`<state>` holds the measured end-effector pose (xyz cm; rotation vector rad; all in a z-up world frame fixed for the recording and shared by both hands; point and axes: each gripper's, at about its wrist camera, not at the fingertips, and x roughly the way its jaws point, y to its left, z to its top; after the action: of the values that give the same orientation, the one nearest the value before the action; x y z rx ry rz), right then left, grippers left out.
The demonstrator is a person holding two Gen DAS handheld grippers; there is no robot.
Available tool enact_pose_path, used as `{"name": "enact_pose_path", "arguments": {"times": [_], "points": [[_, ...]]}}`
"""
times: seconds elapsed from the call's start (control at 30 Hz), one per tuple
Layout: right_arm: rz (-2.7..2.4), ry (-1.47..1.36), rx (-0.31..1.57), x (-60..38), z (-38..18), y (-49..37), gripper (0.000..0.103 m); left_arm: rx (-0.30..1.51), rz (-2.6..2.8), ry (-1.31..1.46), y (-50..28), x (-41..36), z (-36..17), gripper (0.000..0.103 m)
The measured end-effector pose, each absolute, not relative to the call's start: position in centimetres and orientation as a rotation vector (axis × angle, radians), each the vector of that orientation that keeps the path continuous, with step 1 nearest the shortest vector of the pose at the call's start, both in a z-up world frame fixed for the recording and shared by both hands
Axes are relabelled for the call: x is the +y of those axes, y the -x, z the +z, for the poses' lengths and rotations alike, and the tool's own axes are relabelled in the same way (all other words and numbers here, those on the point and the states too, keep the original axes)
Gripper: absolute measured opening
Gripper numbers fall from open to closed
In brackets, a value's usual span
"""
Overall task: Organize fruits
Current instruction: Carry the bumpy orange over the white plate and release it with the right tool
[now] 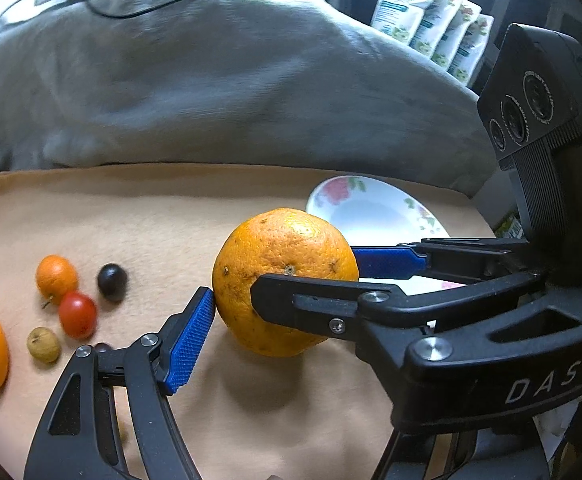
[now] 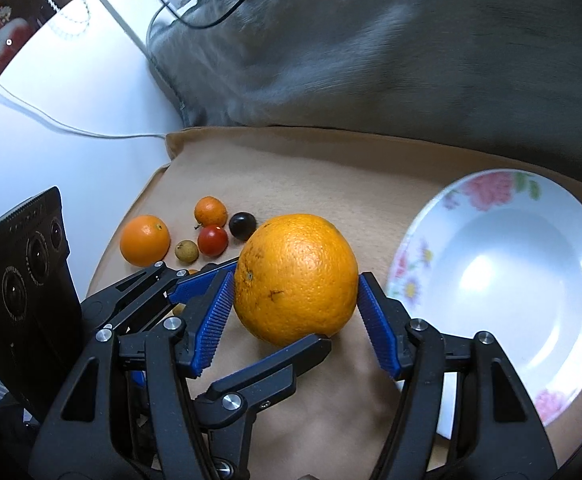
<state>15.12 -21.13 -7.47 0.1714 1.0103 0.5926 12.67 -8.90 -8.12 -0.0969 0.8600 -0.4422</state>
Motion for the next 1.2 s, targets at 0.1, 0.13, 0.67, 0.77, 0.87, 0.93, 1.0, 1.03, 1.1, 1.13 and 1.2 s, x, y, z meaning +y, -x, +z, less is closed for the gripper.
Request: {"name": "enact_pose_path", "arguments": {"times": [0.1,0.13,0.67,0.77,0.87,0.93,1.0,1.03,1.1,1.13,1.2], "points": [[0.577,-0.192,1.003,-22.8,-7.1,-14.7,0.066,0.856,-0.458,0.085,-12.6,-10.3,-7.9,0.073],[0.573,-0.194,1.001,-23.1,-7.0,-14.5,0.066,0.855,-0.464,0.08,-12.6,-10.8,-7.8,0.073],[0.499,-0.271,0.993,-28.5,-7.4,-13.7,0.066,0.876,-0.531,0.014,-13.2,-17.0,-7.9,0.073],[0.498,-0.276,0.995,-29.2,-7.5,-13.7,0.066,0.883,-0.535,0.008,-13.3,-17.5,-8.0,0.073],[0.495,-0.28,0.995,-29.3,-7.6,-13.8,0.066,0.887,-0.536,0.004,-13.3,-17.8,-8.0,0.073],[0.494,-0.283,0.997,-29.4,-7.7,-13.8,0.066,0.893,-0.537,0.005,-13.5,-18.1,-8.2,0.073],[0.493,-0.28,1.0,-29.4,-7.8,-13.9,0.066,0.899,-0.538,0.005,-13.7,-18.3,-8.3,0.073],[0.49,-0.277,1.002,-29.4,-7.9,-13.9,0.066,0.904,-0.541,0.008,-13.8,-18.3,-8.4,0.073],[0.472,-0.27,0.998,-29.4,-8.0,-13.9,0.066,0.901,-0.546,0.007,-13.5,-18.1,-8.3,0.073],[0.463,-0.272,0.986,-29.6,-7.8,-13.9,0.066,0.897,-0.545,0.003,-13.4,-18.2,-8.2,0.073],[0.453,-0.286,0.959,-30.2,-7.3,-13.9,0.066,0.889,-0.548,0.001,-13.4,-18.1,-7.9,0.073]]}}
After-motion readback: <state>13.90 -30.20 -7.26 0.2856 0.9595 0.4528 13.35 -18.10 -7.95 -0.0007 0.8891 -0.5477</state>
